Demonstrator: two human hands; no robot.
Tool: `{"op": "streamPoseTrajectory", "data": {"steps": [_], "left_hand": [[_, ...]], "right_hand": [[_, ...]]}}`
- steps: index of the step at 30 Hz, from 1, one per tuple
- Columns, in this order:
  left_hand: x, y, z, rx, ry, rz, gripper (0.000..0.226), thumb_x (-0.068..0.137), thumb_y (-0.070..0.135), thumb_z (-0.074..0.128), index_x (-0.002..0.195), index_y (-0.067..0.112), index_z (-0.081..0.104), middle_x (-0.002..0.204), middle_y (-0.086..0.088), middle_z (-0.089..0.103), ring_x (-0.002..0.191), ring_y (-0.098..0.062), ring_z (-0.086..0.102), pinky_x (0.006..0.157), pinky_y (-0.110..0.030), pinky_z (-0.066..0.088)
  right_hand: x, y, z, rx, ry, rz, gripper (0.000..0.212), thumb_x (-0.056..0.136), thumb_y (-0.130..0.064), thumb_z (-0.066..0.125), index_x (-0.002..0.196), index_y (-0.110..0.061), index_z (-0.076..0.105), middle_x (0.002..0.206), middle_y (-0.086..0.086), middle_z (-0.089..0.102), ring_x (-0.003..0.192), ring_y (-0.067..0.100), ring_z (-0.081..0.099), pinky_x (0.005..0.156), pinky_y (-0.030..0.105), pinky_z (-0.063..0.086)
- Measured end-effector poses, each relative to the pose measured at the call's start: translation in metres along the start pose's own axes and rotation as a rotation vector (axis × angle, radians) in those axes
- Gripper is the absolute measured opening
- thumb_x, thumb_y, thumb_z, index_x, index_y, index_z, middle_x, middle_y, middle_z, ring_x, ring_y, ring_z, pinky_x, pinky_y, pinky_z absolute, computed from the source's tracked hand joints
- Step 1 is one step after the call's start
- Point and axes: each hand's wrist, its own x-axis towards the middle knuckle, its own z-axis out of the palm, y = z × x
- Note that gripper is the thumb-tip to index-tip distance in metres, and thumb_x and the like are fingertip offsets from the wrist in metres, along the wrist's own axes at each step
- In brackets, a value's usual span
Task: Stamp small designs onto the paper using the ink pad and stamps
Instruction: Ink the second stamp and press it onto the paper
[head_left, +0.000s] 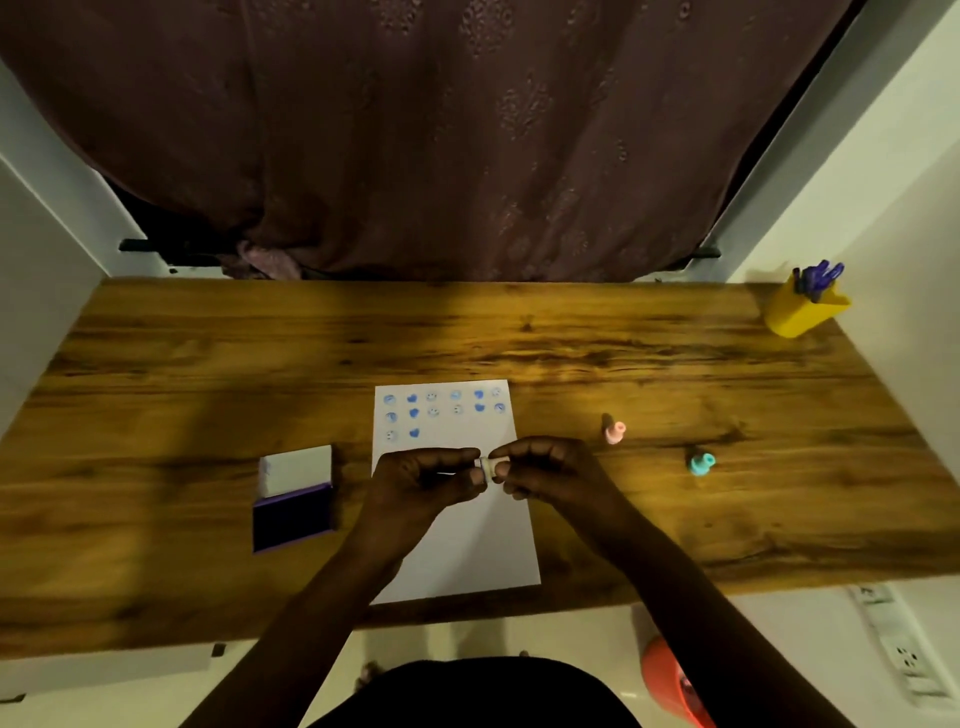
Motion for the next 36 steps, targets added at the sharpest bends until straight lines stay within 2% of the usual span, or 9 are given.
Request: {"op": "streamPoseTrajectory", "data": {"steps": [3, 7, 10, 15, 22, 26, 29, 33, 36], "left_hand": [[0.0, 0.0, 0.01, 0.007, 0.005, 0.046, 0.049, 0.079, 0.0, 0.084, 0.101, 0.043, 0.08, 0.111, 0.02, 0.078, 0.105, -0.003, 0.074, 0.082, -0.019, 0.061], [0.004, -0.006, 0.019, -0.063, -0.018, -0.004, 0.04, 0.077, -0.002, 0.084, 0.1, 0.03, 0.083, 0.111, 0.003, 0.08, 0.108, -0.02, 0.075, 0.089, -0.039, 0.063], [0.007, -0.006, 0.028, -0.031, -0.021, -0.012, 0.037, 0.077, -0.001, 0.085, 0.102, 0.027, 0.083, 0.112, 0.001, 0.08, 0.109, -0.023, 0.075, 0.089, -0.043, 0.062], [0.01, -0.005, 0.042, 0.038, -0.036, 0.011, 0.038, 0.076, 0.001, 0.085, 0.098, 0.032, 0.083, 0.106, 0.006, 0.081, 0.107, -0.018, 0.075, 0.09, -0.039, 0.062], [0.015, -0.004, 0.069, 0.121, -0.047, 0.085, 0.044, 0.076, 0.004, 0.086, 0.092, 0.045, 0.08, 0.102, 0.019, 0.08, 0.105, -0.003, 0.073, 0.083, -0.014, 0.057], [0.02, -0.007, 0.087, 0.161, -0.061, 0.082, 0.039, 0.078, 0.009, 0.086, 0.094, 0.045, 0.08, 0.102, 0.018, 0.08, 0.101, -0.003, 0.073, 0.085, -0.019, 0.059], [0.025, -0.012, 0.1, 0.151, -0.093, 0.042, 0.038, 0.078, 0.011, 0.086, 0.101, 0.04, 0.08, 0.104, 0.015, 0.081, 0.101, -0.004, 0.075, 0.091, -0.031, 0.06], [0.032, -0.018, 0.12, 0.117, -0.114, -0.079, 0.053, 0.072, 0.01, 0.091, 0.118, 0.03, 0.074, 0.116, 0.004, 0.079, 0.11, -0.016, 0.074, 0.101, -0.046, 0.057], [0.037, -0.024, 0.128, 0.164, -0.093, -0.15, 0.059, 0.071, 0.016, 0.092, 0.125, 0.027, 0.069, 0.123, 0.004, 0.074, 0.115, -0.017, 0.071, 0.104, -0.046, 0.055]], "right_hand": [[-0.002, 0.004, -0.011, 0.024, -0.002, 0.011, 0.02, 0.093, -0.01, 0.069, 0.112, -0.008, 0.075, 0.104, 0.011, 0.077, 0.094, 0.022, 0.072, 0.082, 0.031, 0.058], [-0.008, 0.009, -0.02, 0.065, -0.02, 0.022, 0.021, 0.094, -0.015, 0.068, 0.113, -0.009, 0.075, 0.102, 0.012, 0.077, 0.092, 0.022, 0.073, 0.081, 0.03, 0.059], [-0.013, 0.012, -0.025, 0.121, -0.032, 0.053, 0.021, 0.096, -0.019, 0.067, 0.114, -0.012, 0.075, 0.104, 0.015, 0.076, 0.094, 0.025, 0.073, 0.083, 0.032, 0.06], [-0.02, 0.017, -0.037, 0.199, -0.018, 0.104, 0.018, 0.094, -0.024, 0.069, 0.106, -0.014, 0.078, 0.103, 0.019, 0.075, 0.092, 0.026, 0.072, 0.08, 0.03, 0.058], [-0.026, 0.022, -0.06, 0.416, 0.036, 0.189, 0.025, 0.094, -0.015, 0.068, 0.113, 0.0, 0.072, 0.101, 0.019, 0.073, 0.086, 0.021, 0.071, 0.071, 0.027, 0.056], [-0.029, 0.029, -0.073, 0.441, 0.075, 0.196, 0.027, 0.095, -0.016, 0.066, 0.114, 0.002, 0.071, 0.104, 0.023, 0.073, 0.088, 0.02, 0.071, 0.073, 0.026, 0.056], [-0.029, 0.038, -0.086, 0.302, 0.105, 0.156, 0.021, 0.096, -0.021, 0.067, 0.108, -0.006, 0.075, 0.105, 0.025, 0.073, 0.089, 0.022, 0.069, 0.075, 0.029, 0.054], [-0.027, 0.049, -0.115, -0.035, 0.222, 0.047, 0.015, 0.087, -0.034, 0.075, 0.086, -0.019, 0.078, 0.079, 0.011, 0.075, 0.073, 0.015, 0.068, 0.072, 0.035, 0.053], [-0.016, 0.064, -0.138, -0.469, 0.403, -0.01, 0.027, 0.083, -0.042, 0.077, 0.065, -0.027, 0.064, 0.06, -0.007, 0.065, 0.06, 0.003, 0.063, 0.062, 0.017, 0.044]]}}
